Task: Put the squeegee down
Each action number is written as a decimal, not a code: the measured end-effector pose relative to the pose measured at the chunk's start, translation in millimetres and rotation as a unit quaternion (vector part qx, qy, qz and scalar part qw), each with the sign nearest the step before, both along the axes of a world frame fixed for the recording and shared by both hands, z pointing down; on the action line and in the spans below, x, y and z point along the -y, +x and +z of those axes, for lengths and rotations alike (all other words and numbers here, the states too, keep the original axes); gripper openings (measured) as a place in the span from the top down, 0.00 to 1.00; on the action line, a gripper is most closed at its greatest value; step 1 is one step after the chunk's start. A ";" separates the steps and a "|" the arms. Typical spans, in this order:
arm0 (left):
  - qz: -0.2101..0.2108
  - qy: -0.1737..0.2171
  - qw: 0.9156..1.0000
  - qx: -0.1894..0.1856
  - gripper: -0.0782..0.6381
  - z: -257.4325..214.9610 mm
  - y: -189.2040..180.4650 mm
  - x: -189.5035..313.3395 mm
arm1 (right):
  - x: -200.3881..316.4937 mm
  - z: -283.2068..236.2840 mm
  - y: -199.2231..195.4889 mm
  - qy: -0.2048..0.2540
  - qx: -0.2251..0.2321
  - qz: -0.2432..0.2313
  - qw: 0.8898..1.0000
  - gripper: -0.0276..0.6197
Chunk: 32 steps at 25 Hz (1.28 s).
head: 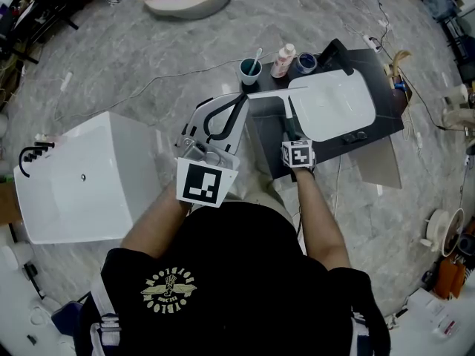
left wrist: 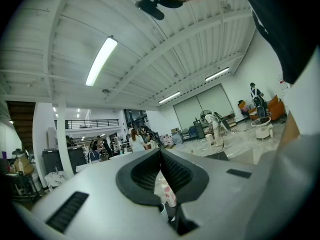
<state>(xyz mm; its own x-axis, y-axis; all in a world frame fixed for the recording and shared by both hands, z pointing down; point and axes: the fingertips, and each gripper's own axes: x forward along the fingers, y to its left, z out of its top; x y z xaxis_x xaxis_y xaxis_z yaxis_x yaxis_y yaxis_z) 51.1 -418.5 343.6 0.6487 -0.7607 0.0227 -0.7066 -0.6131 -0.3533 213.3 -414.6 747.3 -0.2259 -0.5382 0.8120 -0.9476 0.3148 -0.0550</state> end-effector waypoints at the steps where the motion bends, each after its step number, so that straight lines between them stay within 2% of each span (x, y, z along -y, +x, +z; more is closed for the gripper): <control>1: -0.001 -0.002 1.000 -0.001 0.86 1.1 -0.5 1.1 | 1.1 6.0 0.7 -0.006 -0.005 0.000 1.000 0.91; 8: -0.002 -0.006 1.000 0.007 0.86 4.1 -2.4 3.7 | -2.6 44.0 9.2 -0.056 -0.029 -0.005 0.998 0.91; 14: -0.004 -0.021 1.000 -0.011 0.86 1.5 -8.1 8.3 | -3.1 60.6 13.8 -0.079 -0.040 -0.011 0.996 0.91; 22: -0.007 -0.020 1.000 -0.009 0.86 5.2 -10.6 12.7 | -0.8 65.4 15.9 -0.109 -0.009 0.014 0.994 0.91; 29: -0.002 -0.017 1.000 -0.019 0.86 1.3 -8.9 11.4 | -0.7 66.8 13.3 -0.141 -0.028 -0.020 0.989 0.91; 32: -0.003 -0.014 1.000 -0.021 0.86 -0.4 -12.4 11.0 | -3.2 67.0 6.1 -0.157 0.001 -0.027 0.987 0.90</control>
